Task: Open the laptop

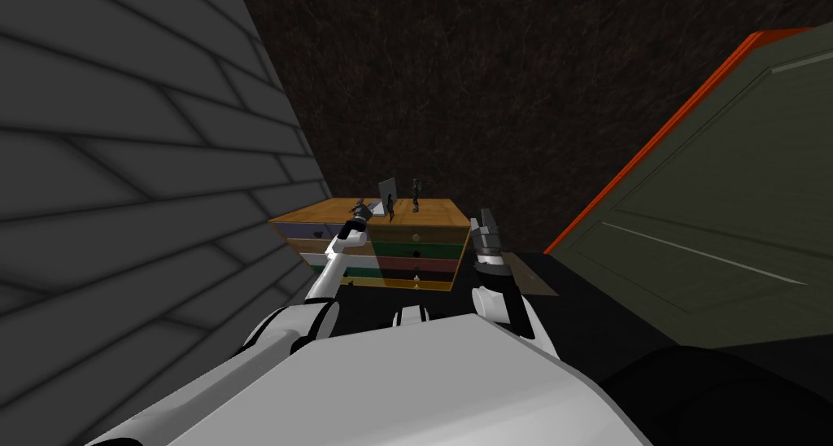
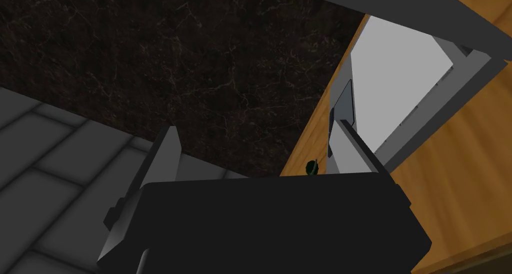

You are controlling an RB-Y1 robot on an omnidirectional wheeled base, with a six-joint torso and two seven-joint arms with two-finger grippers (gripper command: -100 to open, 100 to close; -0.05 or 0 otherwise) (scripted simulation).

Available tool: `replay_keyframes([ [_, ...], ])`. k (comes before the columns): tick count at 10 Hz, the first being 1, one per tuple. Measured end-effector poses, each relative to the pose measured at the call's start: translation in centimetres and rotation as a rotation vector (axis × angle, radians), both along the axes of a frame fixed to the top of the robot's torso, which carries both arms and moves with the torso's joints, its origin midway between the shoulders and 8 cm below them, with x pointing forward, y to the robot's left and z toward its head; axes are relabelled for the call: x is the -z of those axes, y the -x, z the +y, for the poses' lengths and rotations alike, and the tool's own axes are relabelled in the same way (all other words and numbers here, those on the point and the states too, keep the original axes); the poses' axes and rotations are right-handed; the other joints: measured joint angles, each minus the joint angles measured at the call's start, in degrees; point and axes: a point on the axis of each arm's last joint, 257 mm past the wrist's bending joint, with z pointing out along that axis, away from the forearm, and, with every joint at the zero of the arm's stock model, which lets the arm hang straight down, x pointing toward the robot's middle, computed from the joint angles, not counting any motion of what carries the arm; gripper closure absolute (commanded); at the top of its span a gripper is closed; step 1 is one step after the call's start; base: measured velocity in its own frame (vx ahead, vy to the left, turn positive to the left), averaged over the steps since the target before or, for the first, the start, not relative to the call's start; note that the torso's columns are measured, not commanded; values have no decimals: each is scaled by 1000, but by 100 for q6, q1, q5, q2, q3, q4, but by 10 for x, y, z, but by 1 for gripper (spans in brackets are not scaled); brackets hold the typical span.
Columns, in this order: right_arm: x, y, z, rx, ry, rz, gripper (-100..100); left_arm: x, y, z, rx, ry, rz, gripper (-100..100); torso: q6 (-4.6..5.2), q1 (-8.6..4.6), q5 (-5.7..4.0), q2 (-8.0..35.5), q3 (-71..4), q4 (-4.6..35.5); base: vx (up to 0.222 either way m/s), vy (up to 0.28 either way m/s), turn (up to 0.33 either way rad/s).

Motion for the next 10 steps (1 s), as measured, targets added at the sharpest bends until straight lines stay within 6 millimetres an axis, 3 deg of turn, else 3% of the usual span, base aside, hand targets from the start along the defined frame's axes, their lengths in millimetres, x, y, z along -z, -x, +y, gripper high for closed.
replay_keyframes([
  [10, 0, 0, 0, 0, 0, 0, 0, -20, -57, -14, 37, 104, 120, -100, 0, -1, 0, -1, -1, 0, -9, -47, 20],
])
